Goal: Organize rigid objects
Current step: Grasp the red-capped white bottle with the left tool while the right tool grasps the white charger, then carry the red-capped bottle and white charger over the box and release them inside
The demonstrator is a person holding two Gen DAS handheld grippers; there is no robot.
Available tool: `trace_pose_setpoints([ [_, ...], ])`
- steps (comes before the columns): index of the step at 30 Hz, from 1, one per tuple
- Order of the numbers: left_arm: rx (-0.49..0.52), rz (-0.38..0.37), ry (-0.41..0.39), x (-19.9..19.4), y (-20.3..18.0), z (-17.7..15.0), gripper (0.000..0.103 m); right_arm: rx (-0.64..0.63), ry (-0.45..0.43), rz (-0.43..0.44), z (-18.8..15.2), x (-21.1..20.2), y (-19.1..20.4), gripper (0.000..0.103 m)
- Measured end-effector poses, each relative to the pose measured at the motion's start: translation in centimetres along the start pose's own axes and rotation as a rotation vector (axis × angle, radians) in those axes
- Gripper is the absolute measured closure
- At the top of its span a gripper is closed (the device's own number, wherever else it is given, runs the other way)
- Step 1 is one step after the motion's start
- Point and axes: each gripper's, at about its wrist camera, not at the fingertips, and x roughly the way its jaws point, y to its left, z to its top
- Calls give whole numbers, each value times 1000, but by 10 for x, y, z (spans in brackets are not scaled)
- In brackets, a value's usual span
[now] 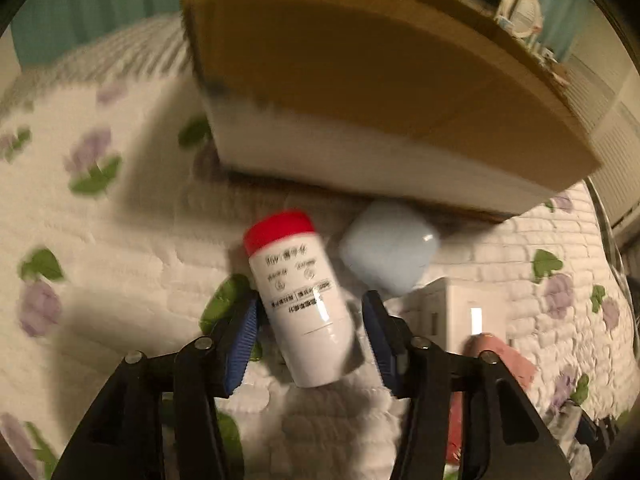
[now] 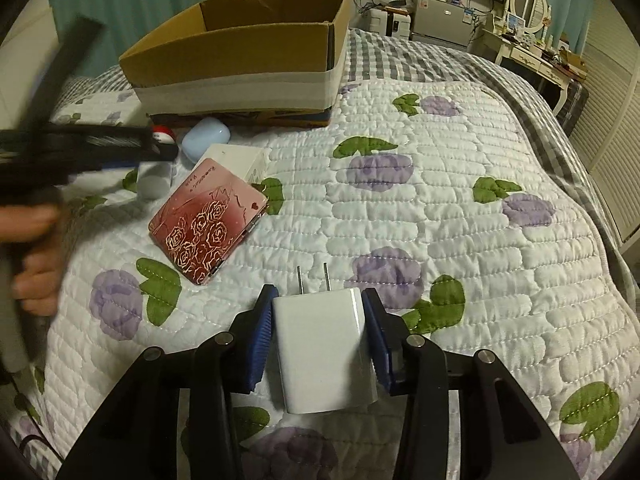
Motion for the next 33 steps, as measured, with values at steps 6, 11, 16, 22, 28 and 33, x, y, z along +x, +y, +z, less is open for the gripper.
trace_pose_setpoints([
  [6, 6, -31, -31, -17, 18, -14, 64, 26, -21, -4, 4, -6, -6, 61],
  [11, -10, -73, -81, -48, 41, -27, 66, 54, -54, -11, 6, -13, -11, 61],
  [16, 56, -95, -148, -82, 40, -42, 66, 131, -99, 20, 10, -30, -19, 61],
  [22, 100, -105, -232, -121, 30, -45, 66, 116, -176, -4, 18, -56, -10, 61],
  [28, 178, -96, -378, -182, 24, -41, 66, 51, -296, -23, 38, -99, 14, 61],
  [33, 187, -118, -453, -221, 23, -29, 66, 14, -389, -11, 58, -138, 32, 62],
])
